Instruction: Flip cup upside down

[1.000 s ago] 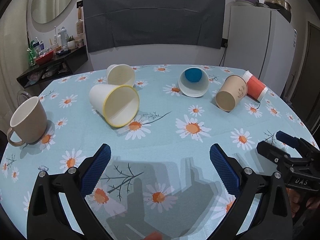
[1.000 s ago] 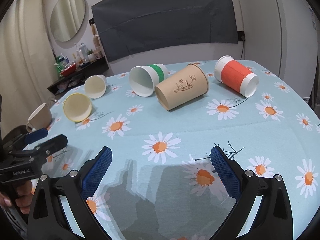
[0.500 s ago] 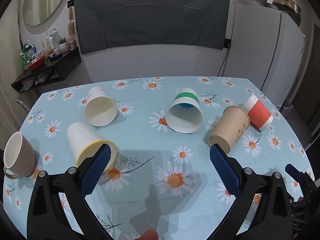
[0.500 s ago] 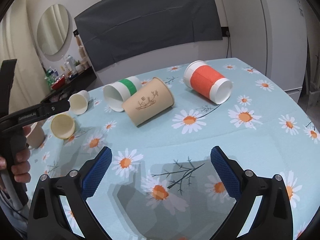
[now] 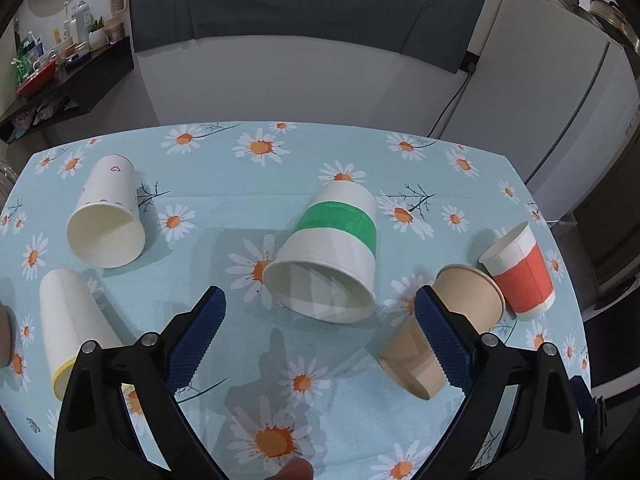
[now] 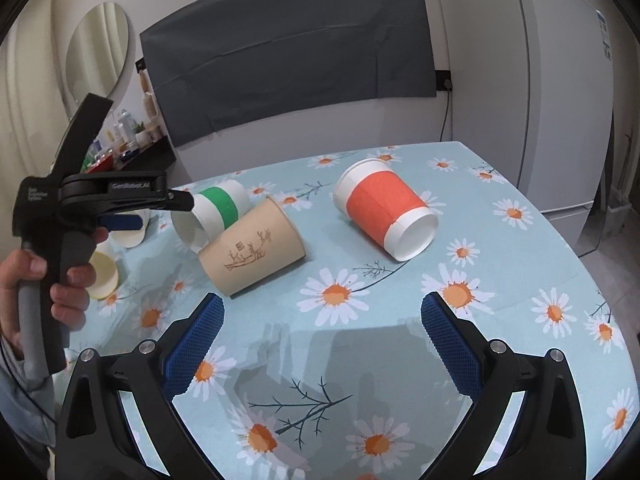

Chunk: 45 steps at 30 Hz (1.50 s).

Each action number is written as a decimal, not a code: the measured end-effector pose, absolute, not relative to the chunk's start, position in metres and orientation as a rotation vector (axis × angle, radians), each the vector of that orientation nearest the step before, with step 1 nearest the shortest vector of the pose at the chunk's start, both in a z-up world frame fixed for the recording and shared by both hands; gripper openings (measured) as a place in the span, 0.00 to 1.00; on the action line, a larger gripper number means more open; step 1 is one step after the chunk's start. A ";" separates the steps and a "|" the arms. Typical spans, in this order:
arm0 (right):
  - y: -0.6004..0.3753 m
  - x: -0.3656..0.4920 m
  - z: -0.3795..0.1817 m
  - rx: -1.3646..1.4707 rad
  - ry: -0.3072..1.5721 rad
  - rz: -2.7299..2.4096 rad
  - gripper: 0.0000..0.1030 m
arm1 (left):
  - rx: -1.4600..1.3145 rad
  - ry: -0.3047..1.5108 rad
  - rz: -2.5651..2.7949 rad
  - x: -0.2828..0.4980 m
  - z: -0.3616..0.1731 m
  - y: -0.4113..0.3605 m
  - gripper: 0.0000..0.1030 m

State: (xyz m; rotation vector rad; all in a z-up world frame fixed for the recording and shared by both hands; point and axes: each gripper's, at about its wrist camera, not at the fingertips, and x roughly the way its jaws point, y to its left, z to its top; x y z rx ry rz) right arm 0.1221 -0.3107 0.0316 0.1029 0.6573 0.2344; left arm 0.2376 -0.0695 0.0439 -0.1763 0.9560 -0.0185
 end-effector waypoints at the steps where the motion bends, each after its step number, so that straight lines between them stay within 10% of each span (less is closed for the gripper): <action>1: -0.309 0.123 0.032 0.097 0.655 0.240 0.92 | -0.184 0.966 -0.014 0.243 0.042 -0.071 0.89; 4: -0.305 0.124 0.032 0.081 0.655 0.251 0.92 | -0.191 0.985 -0.008 0.254 0.037 -0.072 0.79; 9: -0.301 0.126 0.026 0.065 0.674 0.249 0.92 | -0.287 1.075 -0.062 0.269 0.019 -0.069 0.17; 14: -0.299 0.126 0.021 0.056 0.689 0.244 0.92 | -0.282 1.040 -0.039 0.260 0.022 -0.063 0.04; 45: -0.228 0.048 0.028 -0.049 0.703 0.325 0.92 | -0.114 0.877 -0.087 0.024 0.044 -0.009 0.04</action>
